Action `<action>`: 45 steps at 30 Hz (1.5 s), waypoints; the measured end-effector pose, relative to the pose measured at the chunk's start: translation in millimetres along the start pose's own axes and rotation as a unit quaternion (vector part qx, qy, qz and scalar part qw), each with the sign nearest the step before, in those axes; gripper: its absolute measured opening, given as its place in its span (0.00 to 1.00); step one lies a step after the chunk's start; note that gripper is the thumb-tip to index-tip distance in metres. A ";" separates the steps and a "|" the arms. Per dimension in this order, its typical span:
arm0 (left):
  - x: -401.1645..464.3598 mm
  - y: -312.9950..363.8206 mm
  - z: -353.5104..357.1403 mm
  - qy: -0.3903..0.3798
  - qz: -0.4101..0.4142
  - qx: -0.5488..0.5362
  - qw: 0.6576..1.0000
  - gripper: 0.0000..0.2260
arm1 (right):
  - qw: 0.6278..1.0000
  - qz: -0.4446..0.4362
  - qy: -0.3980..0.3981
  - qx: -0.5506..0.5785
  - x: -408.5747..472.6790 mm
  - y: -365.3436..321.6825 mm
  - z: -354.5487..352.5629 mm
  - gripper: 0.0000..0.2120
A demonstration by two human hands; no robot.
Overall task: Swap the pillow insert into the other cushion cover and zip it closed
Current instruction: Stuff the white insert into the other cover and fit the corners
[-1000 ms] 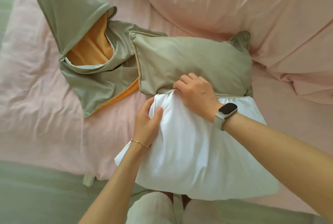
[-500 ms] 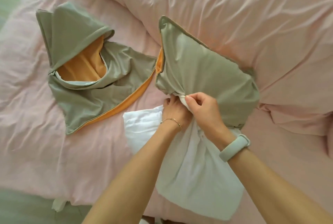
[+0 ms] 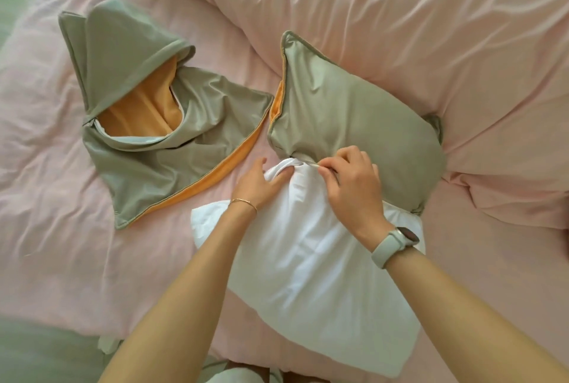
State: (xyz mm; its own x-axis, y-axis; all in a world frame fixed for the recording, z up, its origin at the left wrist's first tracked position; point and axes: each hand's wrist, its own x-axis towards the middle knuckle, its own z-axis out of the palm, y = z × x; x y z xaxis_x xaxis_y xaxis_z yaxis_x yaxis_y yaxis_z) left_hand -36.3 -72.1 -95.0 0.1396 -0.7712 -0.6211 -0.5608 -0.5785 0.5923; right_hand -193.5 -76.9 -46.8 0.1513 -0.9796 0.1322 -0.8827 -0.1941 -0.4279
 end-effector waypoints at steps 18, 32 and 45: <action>-23.3 36.1 42.6 -0.104 0.237 0.025 0.966 0.20 | 0.972 0.159 -0.143 0.098 35.8 -19.4 -8.6 0.08; -0.8 -23.4 18.3 0.247 0.248 0.029 0.937 0.13 | 1.000 0.009 -0.018 -0.003 -43.9 42.0 -4.1 0.12; -5.2 73.3 86.0 0.168 0.597 0.249 0.744 0.04 | 0.834 0.449 -0.009 0.321 -93.9 108.8 -25.4 0.14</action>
State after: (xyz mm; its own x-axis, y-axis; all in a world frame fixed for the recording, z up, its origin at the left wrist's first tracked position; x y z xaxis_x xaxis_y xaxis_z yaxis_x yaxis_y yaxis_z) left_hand -148.3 -87.6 -92.5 -0.5510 -0.7283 0.4074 -0.6709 0.6769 0.3028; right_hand -315.1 -4.7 -83.1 -0.4316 -0.7441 -0.5099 -0.2243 0.6360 -0.7384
